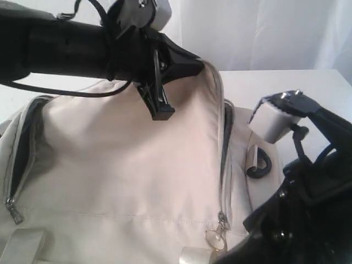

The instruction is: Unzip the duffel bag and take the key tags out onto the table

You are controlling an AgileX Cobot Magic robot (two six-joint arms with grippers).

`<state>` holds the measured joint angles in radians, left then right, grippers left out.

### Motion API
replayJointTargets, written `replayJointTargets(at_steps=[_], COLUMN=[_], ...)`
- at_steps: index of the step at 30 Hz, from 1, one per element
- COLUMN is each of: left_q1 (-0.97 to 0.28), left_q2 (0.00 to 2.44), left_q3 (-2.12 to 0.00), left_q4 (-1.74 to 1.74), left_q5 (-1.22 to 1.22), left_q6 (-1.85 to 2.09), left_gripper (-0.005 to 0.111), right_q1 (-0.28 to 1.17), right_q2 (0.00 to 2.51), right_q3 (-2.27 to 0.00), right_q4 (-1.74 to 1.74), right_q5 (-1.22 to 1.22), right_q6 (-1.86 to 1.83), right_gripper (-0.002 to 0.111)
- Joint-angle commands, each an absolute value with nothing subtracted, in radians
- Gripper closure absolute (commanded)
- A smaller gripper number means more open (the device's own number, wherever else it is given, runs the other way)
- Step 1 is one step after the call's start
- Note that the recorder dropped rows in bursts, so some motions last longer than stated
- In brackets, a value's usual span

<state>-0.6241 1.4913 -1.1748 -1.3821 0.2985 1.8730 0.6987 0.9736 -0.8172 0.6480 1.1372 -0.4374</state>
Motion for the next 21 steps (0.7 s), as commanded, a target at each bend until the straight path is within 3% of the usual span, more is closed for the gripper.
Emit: replayJointTargets(at_steps=[1,3,8,21], left_q1=[-0.619,-0.619,-0.619,-0.621], left_q2=[1.375,1.336,1.301,1.255], left_q3=[-1.183,-1.183,-1.183,-1.183], left_q4=[-1.146,-0.938,-0.875,-0.898], left_q5=[0.49,0.713,0.962,1.023], left_q6=[1.539,1.305,1.221,1.206], left_gripper=[0.107,0.107,0.107,0.107], right_q1=[0.702,0.702,0.702,0.702], right_q2=[0.967,0.967,0.965,0.971], right_q3=[-0.872,-0.898,-0.911,-0.907], right_q4=[0.654,0.646,0.532,0.611], right_q5=[1.001,0.911,0.782,0.767], right_q6=[-0.48,-0.575,-0.69,-1.121], right_gripper=[0.033,0.034,0.034,0.034])
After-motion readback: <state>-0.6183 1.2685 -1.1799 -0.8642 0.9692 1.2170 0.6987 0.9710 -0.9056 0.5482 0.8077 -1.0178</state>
